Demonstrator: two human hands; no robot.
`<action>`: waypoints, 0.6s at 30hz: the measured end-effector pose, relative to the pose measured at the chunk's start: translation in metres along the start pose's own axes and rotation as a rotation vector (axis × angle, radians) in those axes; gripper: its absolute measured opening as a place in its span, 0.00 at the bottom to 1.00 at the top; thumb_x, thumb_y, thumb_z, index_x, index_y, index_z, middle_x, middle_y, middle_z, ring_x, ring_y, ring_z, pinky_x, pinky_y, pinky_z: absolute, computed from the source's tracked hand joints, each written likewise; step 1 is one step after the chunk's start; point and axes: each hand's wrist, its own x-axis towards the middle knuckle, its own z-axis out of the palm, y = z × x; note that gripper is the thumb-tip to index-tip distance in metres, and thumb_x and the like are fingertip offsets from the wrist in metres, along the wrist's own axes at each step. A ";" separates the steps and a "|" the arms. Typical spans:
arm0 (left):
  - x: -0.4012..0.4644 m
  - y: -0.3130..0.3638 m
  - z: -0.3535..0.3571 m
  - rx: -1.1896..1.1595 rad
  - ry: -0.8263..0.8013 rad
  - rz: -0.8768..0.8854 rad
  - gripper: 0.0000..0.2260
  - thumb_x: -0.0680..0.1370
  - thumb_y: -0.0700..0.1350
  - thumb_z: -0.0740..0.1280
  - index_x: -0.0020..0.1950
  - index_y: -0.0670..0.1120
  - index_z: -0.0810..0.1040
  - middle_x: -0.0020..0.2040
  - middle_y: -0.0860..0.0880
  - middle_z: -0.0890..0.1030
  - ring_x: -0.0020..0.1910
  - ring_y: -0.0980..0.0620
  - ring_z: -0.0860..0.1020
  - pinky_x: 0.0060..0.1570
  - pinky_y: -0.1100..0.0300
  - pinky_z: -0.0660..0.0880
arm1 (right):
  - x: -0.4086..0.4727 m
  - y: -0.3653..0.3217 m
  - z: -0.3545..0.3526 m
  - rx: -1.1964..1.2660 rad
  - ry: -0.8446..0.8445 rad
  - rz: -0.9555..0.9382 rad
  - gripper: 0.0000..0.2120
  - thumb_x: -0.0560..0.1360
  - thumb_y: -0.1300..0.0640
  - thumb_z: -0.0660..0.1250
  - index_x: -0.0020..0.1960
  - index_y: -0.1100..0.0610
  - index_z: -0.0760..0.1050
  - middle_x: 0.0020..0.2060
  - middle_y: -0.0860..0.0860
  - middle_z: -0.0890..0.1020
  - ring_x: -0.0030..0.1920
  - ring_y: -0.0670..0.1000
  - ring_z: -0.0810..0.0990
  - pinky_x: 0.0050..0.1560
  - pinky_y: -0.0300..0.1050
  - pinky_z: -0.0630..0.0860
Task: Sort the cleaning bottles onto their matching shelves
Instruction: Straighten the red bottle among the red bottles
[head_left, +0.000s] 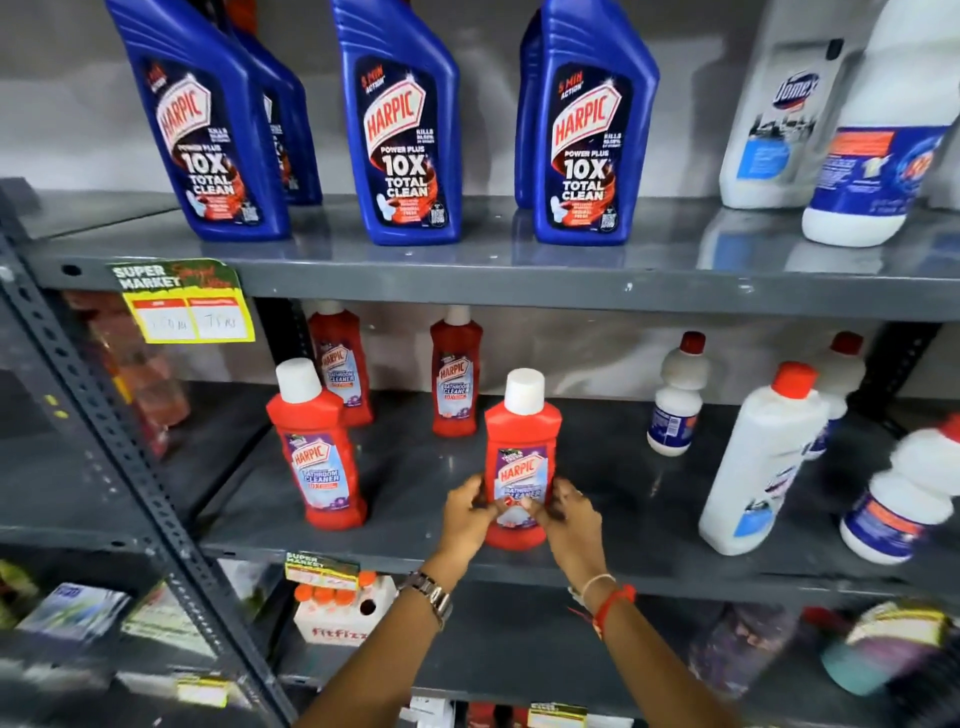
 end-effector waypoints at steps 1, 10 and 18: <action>0.000 -0.002 -0.008 -0.015 0.027 -0.010 0.15 0.69 0.30 0.67 0.56 0.35 0.74 0.56 0.36 0.79 0.50 0.47 0.76 0.43 0.71 0.76 | 0.000 -0.002 0.010 0.021 -0.007 -0.011 0.14 0.70 0.59 0.70 0.54 0.60 0.75 0.50 0.56 0.83 0.45 0.49 0.80 0.36 0.23 0.73; 0.009 -0.020 -0.057 -0.076 0.080 -0.004 0.15 0.71 0.31 0.66 0.57 0.34 0.73 0.57 0.37 0.78 0.47 0.47 0.76 0.39 0.75 0.75 | -0.002 -0.017 0.066 0.128 -0.027 -0.013 0.17 0.70 0.59 0.71 0.58 0.60 0.74 0.53 0.57 0.82 0.48 0.50 0.80 0.53 0.43 0.78; -0.022 -0.027 -0.031 -0.323 0.561 0.114 0.15 0.71 0.28 0.64 0.57 0.36 0.74 0.53 0.41 0.77 0.41 0.65 0.79 0.46 0.70 0.75 | -0.013 0.001 0.040 0.077 0.160 -0.024 0.25 0.69 0.55 0.71 0.64 0.60 0.70 0.61 0.57 0.78 0.60 0.54 0.76 0.62 0.52 0.75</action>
